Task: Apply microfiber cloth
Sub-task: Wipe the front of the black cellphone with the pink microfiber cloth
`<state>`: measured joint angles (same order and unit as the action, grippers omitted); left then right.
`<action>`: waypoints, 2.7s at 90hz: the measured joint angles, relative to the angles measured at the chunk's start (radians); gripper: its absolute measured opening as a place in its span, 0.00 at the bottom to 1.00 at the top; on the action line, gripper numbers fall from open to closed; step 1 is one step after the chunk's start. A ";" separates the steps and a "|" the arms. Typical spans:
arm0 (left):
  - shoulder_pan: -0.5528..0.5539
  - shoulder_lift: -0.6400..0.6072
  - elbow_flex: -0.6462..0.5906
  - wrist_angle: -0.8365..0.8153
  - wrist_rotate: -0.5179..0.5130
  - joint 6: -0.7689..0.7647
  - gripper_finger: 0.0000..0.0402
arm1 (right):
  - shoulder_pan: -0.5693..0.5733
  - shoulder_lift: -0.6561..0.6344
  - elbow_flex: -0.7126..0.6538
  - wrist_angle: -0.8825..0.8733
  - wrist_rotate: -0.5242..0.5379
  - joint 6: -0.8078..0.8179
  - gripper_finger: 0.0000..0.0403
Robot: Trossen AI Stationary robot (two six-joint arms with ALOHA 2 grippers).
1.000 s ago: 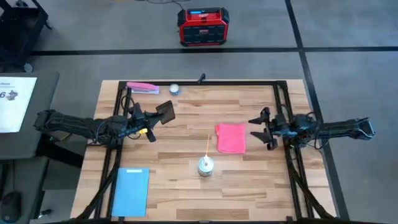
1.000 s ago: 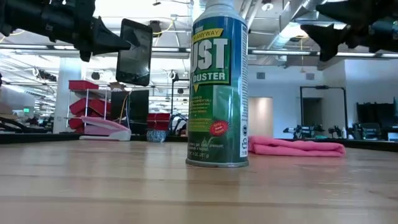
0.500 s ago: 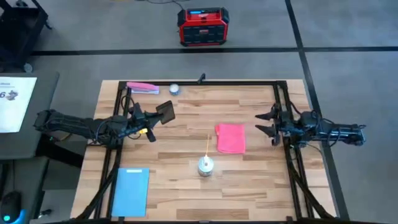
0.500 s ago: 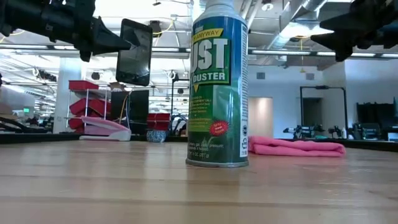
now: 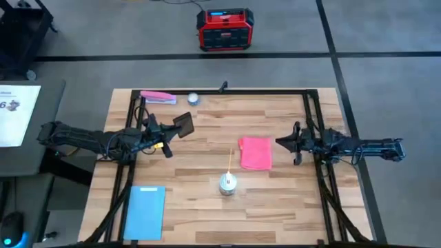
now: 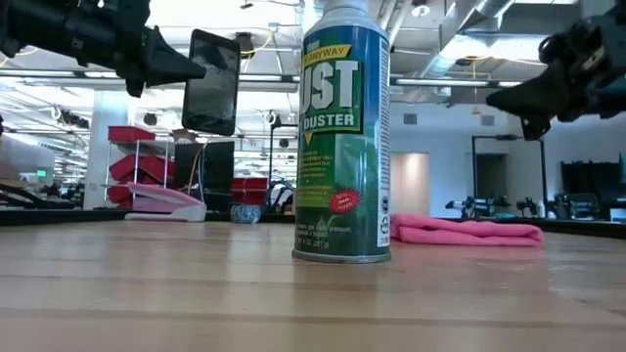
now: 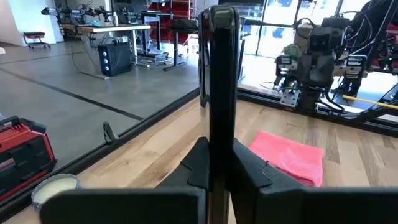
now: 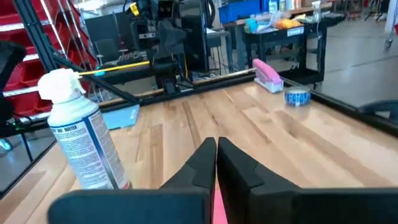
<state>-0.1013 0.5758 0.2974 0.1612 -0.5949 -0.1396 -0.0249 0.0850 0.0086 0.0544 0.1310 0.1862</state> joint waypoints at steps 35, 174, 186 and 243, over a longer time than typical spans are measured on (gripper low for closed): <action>0.000 0.000 -0.028 -0.049 0.012 -0.190 0.02 | 0.012 0.000 -0.001 -0.014 -0.002 0.027 0.00; 0.000 0.203 -0.234 -0.285 0.356 -1.243 0.27 | 0.011 0.040 -0.003 -0.026 -0.002 0.005 0.00; 0.000 0.209 -0.234 -0.275 0.357 -1.220 0.35 | 0.011 0.044 -0.003 -0.026 -0.002 0.005 0.00; 0.008 0.186 -0.182 -0.201 0.338 -0.924 0.41 | 0.011 0.046 -0.004 -0.026 -0.003 -0.004 0.00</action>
<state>-0.0933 0.7620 0.1154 -0.0393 -0.2569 -1.0631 -0.0139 0.1307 0.0044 0.0284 0.1284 0.1822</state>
